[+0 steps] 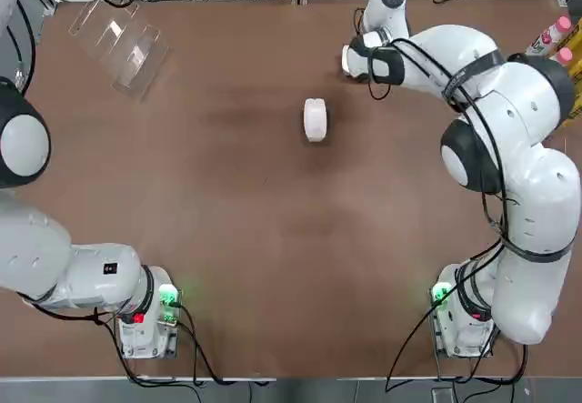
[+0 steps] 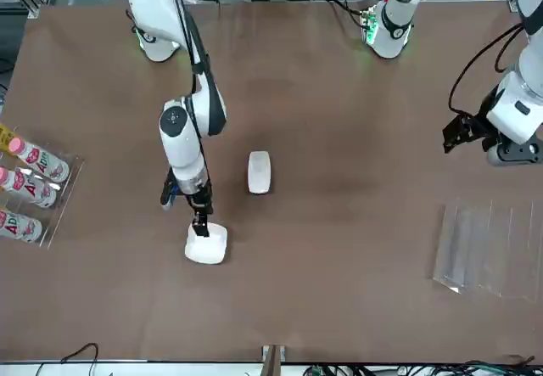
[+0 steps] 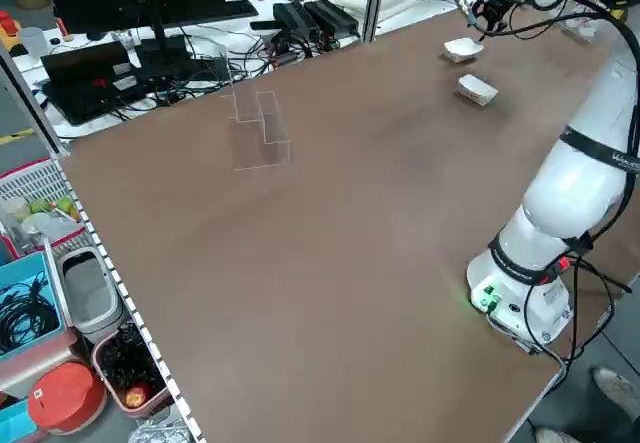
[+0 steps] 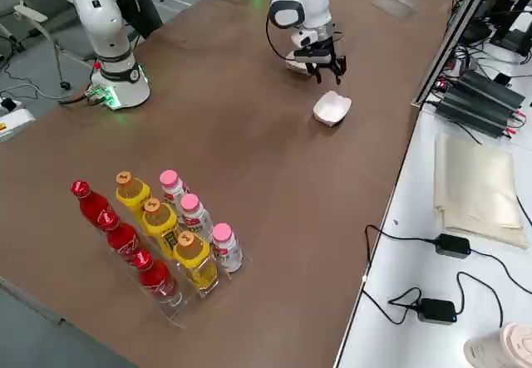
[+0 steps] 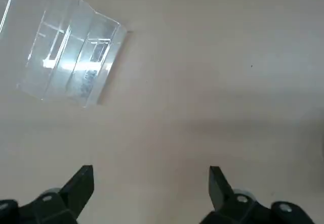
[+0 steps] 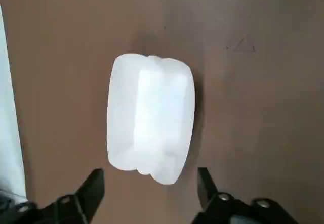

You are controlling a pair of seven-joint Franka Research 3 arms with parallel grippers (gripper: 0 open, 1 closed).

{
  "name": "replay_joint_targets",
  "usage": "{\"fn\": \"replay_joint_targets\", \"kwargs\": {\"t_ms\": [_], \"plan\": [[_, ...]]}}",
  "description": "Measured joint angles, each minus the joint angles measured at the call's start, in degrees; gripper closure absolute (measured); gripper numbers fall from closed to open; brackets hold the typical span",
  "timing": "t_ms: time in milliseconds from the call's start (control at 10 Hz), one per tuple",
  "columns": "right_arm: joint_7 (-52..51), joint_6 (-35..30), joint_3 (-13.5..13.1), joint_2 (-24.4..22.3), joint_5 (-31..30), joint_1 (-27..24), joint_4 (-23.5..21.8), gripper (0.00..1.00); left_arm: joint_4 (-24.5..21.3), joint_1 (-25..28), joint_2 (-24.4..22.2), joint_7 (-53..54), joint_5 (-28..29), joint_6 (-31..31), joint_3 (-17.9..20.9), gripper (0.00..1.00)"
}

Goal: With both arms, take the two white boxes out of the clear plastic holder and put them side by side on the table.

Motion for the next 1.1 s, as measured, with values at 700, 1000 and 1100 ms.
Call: {"fn": "replay_joint_targets", "kwargs": {"t_ms": [700,1000,1100], "plan": [[-50.6,-9.6,4.1,-1.3,0.2,1.3,0.8,0.13,-0.6,0.4,0.7,2.2,0.0,-2.2,0.0,0.0],[-59.0,-9.2,4.6,-1.3,0.1,4.2,0.1,0.13,-0.8,0.0,2.1,2.4,0.0,-2.2,-0.2,0.0],[-61.0,-6.9,5.2,-1.3,0.1,5.0,-1.0,0.13,-0.8,0.0,2.3,2.4,0.0,-2.2,-0.2,0.0]]}}
